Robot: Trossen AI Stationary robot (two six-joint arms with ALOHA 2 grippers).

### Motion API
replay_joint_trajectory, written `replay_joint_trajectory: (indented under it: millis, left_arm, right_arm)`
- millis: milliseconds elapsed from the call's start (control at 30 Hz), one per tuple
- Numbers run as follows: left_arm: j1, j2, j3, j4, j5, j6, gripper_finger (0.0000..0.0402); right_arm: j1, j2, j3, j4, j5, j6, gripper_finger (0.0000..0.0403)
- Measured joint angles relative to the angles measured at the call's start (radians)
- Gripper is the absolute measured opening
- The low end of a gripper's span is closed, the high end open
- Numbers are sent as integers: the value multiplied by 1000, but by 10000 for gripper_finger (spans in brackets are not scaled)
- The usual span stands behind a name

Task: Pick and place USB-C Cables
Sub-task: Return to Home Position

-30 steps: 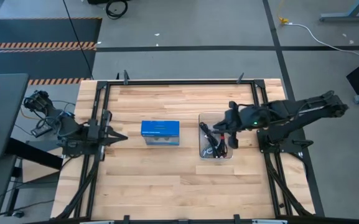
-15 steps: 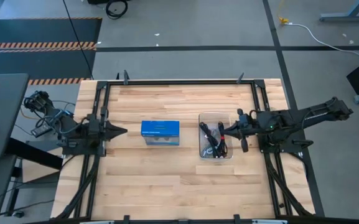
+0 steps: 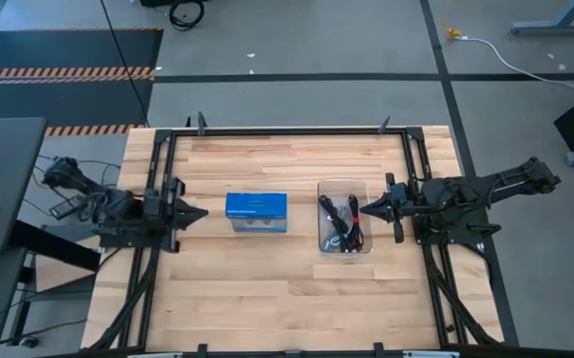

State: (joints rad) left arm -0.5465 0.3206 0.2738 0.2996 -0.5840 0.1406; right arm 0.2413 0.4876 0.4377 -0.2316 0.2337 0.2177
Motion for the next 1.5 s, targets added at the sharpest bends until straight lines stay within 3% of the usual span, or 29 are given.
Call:
replay_joint_trajectory:
  millis: [200,367,567,967,1300,1500]
  left_arm:
    - [111,-15,-59,-4,113,-77,4]
    - [202,-14,-93,0,171,-129,4]
    - [310,-15,-158,25,228,-211,4]
    - [390,-15,-252,145,275,-232,4]
    - [421,-15,-265,150,277,-239,4]
    - [447,-15,-266,135,346,-243,4]
  right_arm:
    - [0,0,-29,125,-50,-74,3]
    - [-3,-18,-167,321,-107,-123,3]
    - [-44,-108,-295,379,-123,-118,3]
    - [-143,-279,-372,356,-250,-161,3]
    - [-238,-327,-431,345,-320,-154,4]
    - [-302,-331,-431,333,-379,-131,4]
